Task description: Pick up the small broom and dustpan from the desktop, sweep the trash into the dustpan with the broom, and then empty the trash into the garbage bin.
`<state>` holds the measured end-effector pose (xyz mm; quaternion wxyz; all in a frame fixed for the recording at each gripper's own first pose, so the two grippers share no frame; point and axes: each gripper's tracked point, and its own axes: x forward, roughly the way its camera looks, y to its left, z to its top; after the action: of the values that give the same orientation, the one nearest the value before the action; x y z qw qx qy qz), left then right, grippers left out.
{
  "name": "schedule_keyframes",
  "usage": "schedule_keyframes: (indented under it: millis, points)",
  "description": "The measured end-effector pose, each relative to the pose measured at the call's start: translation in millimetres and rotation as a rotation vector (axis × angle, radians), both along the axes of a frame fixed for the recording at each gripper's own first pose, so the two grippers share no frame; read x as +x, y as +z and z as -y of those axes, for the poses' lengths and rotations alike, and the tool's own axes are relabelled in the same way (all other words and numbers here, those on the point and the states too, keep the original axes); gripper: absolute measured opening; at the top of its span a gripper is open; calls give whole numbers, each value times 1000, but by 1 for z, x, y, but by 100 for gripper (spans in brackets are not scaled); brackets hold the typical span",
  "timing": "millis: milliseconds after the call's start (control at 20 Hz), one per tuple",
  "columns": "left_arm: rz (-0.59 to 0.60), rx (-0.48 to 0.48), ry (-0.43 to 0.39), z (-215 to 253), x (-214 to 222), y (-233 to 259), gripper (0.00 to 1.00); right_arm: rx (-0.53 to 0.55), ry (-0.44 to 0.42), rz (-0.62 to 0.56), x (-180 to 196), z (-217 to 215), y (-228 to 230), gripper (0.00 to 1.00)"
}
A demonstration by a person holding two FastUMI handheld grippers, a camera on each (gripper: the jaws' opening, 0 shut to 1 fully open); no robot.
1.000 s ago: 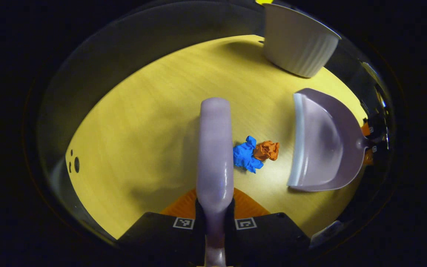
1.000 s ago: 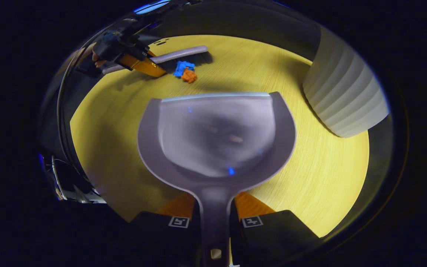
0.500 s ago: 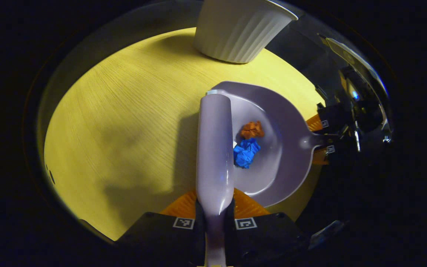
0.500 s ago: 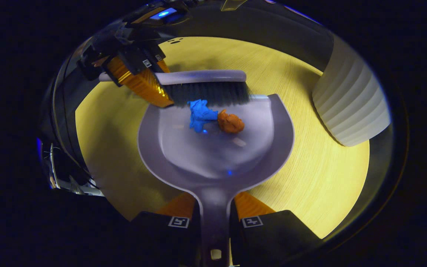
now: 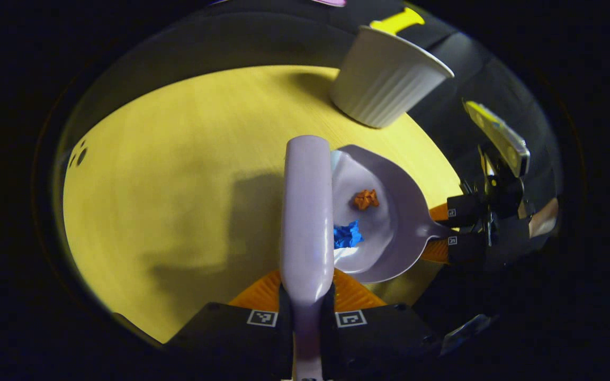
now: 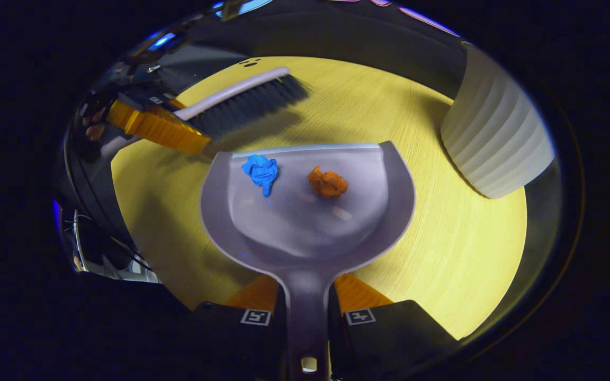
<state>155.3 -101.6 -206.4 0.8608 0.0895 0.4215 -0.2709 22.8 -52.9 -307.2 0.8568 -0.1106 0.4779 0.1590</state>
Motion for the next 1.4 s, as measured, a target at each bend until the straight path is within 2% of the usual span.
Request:
schedule_keyframes:
  millis: [50,150,350,550,750,800,850,1000,1050,1150,1250,1300,1400]
  points:
    - [19,-29,46,-12,-7,3,25,-6,-5,9,-1,-1,2,40]
    - [48,-59,114,-37,-17,-2,25,-3,-26,21,-3,-4,7,36]
    - [42,-79,217,-82,-47,-56,25,-14,-38,60,-7,0,26,36]
    - [45,-82,265,-98,-63,-124,25,16,-38,97,-17,0,71,36]
    - [18,-169,313,-101,-78,-148,25,6,-31,136,-22,2,116,40]
    - [9,-183,325,-101,-83,-155,25,18,-42,145,-23,1,127,32]
    - [12,-191,334,-102,-90,-159,25,38,-58,152,-23,-1,139,36]
    - [42,-195,346,-108,-108,-163,24,85,-103,170,-22,-3,163,36]
    - [53,-194,346,-110,-113,-163,24,99,-116,181,-21,-3,171,32]
    - [55,-193,351,-114,-124,-164,25,133,-145,204,-19,1,187,36]
    - [46,-190,370,-120,-135,-164,25,146,-175,235,-14,15,200,36]
    - [43,-184,382,-123,-139,-163,25,153,-194,250,-5,24,206,32]
    - [53,-170,409,-130,-143,-156,24,164,-236,271,10,42,210,36]
